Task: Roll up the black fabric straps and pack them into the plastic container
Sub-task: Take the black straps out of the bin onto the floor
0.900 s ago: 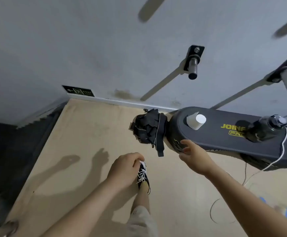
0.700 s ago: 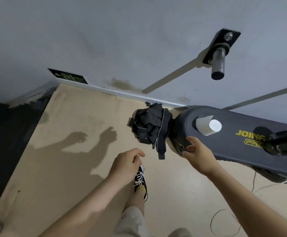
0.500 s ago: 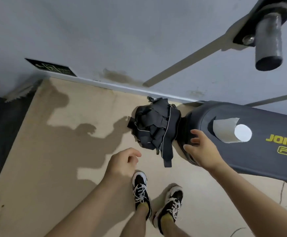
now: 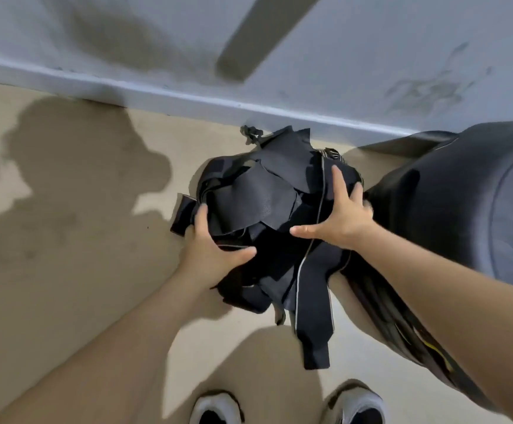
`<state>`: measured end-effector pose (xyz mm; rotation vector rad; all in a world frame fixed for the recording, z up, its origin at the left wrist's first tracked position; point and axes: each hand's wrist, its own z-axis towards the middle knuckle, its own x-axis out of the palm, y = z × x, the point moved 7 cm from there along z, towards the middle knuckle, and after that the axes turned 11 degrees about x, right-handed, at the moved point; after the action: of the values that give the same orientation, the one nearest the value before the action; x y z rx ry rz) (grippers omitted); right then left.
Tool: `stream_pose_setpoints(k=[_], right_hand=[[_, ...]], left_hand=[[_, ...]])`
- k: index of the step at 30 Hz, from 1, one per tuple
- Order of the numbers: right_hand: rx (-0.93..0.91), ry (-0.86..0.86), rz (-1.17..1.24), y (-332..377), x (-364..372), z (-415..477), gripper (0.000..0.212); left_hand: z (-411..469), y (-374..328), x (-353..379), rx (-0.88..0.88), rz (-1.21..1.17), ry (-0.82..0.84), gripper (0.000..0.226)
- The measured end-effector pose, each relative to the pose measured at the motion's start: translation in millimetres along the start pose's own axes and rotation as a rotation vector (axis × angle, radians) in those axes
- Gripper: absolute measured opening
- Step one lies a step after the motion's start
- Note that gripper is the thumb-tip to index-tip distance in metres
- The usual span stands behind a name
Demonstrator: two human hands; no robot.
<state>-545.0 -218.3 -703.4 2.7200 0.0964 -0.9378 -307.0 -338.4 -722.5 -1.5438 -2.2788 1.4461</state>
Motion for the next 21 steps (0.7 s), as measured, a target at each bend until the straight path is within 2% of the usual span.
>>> stream_pose_setpoints(k=[4, 6, 7, 9, 11, 12, 14, 16, 18, 21], right_hand=[[-0.039, 0.101, -0.025, 4.3, 28.5, 50.6, 0.141], [-0.110, 0.078, 0.131, 14.4, 40.5, 59.6, 0.130], [-0.170, 0.093, 0.269, 21.8, 44.8, 59.0, 0.118], [-0.239, 0.190, 0.506, 33.1, 50.4, 50.7, 0.084], [-0.190, 0.300, 0.556, 30.8, 51.3, 30.9, 0.048], [-0.144, 0.350, 0.567, 26.3, 51.3, 20.2, 0.038], [-0.062, 0.457, 0.649, 13.1, 50.3, -7.4, 0.033], [-0.006, 0.532, 0.789, 1.7, 42.9, -39.4, 0.040], [0.022, 0.564, 0.880, -7.8, 28.4, -72.7, 0.047], [0.019, 0.592, 0.965, -13.2, -1.9, -121.2, 0.046]], left_hand=[[51.5, 8.4, 26.6, -0.025, -0.250, -0.080, 0.136], [64.9, -3.5, 47.2, -0.005, -0.373, -0.056, 0.128], [67.5, -11.8, 57.3, 0.004, -0.410, -0.026, 0.121], [59.8, -22.4, 68.4, -0.021, -0.405, 0.016, 0.090], [36.6, -13.3, 66.1, -0.138, -0.421, 0.024, 0.046], [21.1, -7.5, 62.8, -0.196, -0.465, 0.034, 0.030], [-11.2, 2.2, 49.2, -0.314, -0.547, 0.055, 0.016], [-36.2, 0.9, 30.9, -0.369, -0.585, 0.052, 0.013], [-51.2, -10.7, 4.5, -0.275, -0.497, -0.004, 0.017], [-63.5, -37.7, -32.2, -0.045, -0.056, -0.048, 0.018]])
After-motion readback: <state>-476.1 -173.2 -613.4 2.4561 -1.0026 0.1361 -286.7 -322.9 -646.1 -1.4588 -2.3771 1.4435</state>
